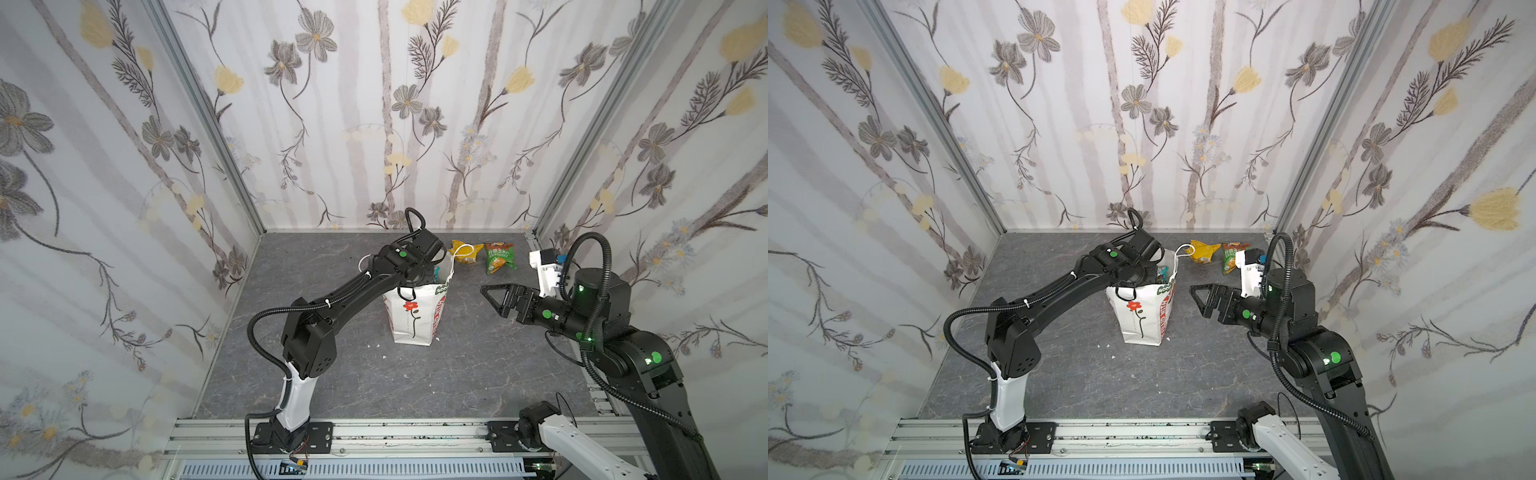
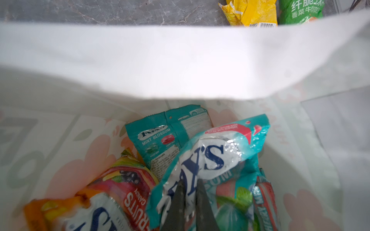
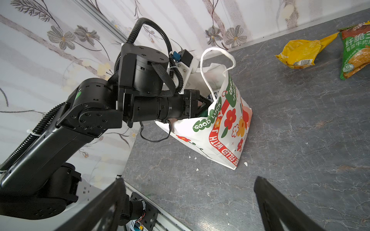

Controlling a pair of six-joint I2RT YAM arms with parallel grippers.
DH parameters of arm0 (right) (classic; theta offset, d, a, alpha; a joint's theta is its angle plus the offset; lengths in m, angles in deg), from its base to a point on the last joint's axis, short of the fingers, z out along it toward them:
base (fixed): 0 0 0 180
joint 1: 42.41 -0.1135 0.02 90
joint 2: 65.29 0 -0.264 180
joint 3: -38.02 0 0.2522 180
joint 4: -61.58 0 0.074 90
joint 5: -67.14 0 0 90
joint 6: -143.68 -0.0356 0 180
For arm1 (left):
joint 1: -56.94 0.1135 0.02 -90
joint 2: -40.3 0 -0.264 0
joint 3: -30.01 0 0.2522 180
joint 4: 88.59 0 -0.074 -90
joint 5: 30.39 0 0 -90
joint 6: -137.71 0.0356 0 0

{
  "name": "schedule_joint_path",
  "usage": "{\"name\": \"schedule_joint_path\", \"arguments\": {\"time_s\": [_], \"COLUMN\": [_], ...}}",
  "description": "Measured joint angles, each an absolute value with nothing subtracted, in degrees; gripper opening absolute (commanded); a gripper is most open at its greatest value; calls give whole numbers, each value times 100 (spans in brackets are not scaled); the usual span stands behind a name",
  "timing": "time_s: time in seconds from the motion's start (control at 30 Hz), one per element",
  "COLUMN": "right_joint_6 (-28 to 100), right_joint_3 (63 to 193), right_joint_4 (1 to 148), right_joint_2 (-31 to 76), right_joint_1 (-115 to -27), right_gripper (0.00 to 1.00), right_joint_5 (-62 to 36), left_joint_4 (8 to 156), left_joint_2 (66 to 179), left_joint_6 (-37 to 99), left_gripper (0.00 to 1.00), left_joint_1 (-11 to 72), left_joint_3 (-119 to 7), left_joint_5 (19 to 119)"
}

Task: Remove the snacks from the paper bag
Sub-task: 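Close the left gripper on the teal FOX'S Mint Blossom bag, then lift the teal bag with the left gripper while the right gripper approaches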

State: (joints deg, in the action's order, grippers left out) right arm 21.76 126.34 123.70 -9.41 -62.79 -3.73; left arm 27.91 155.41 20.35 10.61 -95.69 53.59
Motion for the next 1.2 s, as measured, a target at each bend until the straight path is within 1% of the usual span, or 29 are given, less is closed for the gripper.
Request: {"name": "schedule_joint_path", "arguments": {"time_s": [0.87,1.2], "right_joint_6": [2174,2159], "right_joint_3": [12628,13161], "right_joint_4": [12361,12130], "right_joint_2": [-956,-766], "right_joint_1": [-6279,-6275], "right_gripper": [99,99], "right_joint_5": [-375,-694], "left_joint_4": [1847,1428], "left_joint_2": [15672,15420], "left_joint_6": [2127,2374], "left_gripper": [0,0], "left_joint_1": [1066,1057], "left_joint_3": [-10815,-11759], "left_joint_5": [5387,5366]}}
